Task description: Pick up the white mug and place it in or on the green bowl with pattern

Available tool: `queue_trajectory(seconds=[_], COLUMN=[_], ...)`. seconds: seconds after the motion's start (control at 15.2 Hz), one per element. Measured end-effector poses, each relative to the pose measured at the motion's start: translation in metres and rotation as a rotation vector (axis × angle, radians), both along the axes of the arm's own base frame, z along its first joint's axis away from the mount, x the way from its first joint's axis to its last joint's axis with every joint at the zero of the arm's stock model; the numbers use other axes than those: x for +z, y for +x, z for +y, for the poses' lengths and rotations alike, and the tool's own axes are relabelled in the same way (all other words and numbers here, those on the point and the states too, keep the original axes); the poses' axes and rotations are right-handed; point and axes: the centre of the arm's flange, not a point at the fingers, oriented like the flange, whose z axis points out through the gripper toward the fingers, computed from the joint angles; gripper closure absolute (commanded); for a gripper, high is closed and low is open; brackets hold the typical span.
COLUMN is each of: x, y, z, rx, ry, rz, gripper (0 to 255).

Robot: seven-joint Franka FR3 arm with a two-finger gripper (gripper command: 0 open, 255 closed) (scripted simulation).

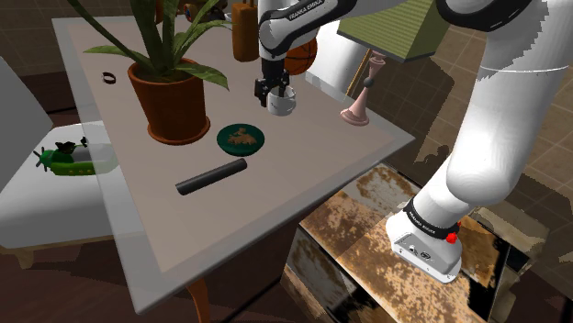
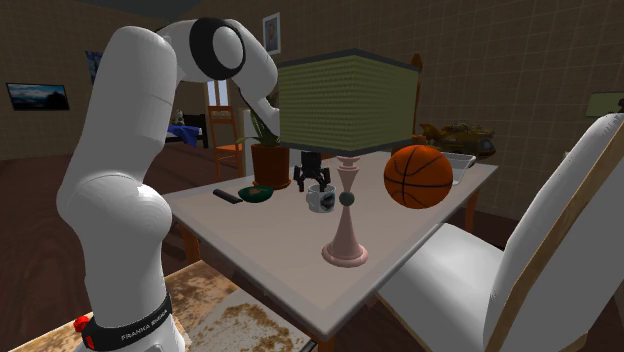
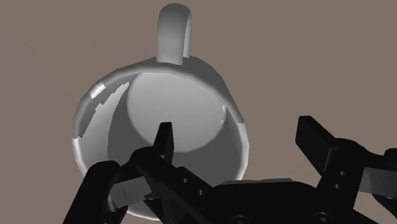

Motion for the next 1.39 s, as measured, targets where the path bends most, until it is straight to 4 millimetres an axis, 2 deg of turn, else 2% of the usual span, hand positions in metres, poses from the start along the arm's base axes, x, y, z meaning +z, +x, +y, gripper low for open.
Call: queue_trajectory(seconds=[0.07,0.73,1.39], x=[0.000,0.000,0.048], y=[0.000,0.000,-0.001], z=[0.000,0.000,0.000], rx=[0.000,0.000,0.000], ry=[0.000,0.000,0.000], rz=[0.000,0.000,0.000], gripper=[255,255,255])
